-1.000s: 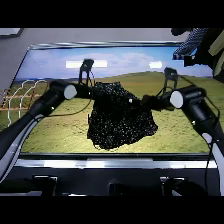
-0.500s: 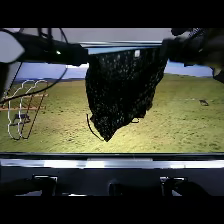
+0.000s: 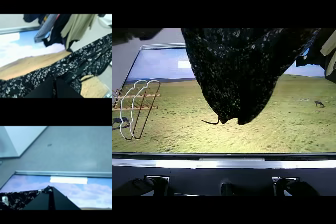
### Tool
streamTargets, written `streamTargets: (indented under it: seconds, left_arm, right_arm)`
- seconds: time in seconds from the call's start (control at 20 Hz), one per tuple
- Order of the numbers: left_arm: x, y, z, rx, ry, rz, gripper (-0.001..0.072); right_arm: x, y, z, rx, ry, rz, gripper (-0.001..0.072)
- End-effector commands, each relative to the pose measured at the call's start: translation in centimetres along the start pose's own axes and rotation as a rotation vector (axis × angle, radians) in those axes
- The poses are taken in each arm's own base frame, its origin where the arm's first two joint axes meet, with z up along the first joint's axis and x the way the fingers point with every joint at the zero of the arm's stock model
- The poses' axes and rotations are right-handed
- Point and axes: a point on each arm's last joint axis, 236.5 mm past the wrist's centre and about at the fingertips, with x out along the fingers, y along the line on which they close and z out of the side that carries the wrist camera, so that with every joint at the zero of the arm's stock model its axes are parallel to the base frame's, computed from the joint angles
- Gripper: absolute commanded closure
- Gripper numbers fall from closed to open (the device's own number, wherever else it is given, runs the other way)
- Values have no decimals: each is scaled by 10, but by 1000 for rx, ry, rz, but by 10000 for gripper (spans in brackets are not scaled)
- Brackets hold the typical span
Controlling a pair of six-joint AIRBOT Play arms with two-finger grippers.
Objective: Fold the clothes and pants, and hang the long-sleeved shirts on hangers.
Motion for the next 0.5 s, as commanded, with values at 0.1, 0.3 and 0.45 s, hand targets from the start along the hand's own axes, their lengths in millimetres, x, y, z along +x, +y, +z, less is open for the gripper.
streamTargets:
  seconds: [0.1, 0.3, 0.45]
  left_arm:
    - [-60, -30, 36, 18, -151, -48, 686]
    - [-71, -35, 42, -3, -179, -58, 686]
    - [-51, -21, 24, -46, -123, -32, 686]
  right_arm:
    - [-61, 24, 52, -2, -193, 84, 678]
    - [-71, 37, 63, 20, -239, 143, 678]
    - [-42, 29, 28, 19, -93, 110, 678]
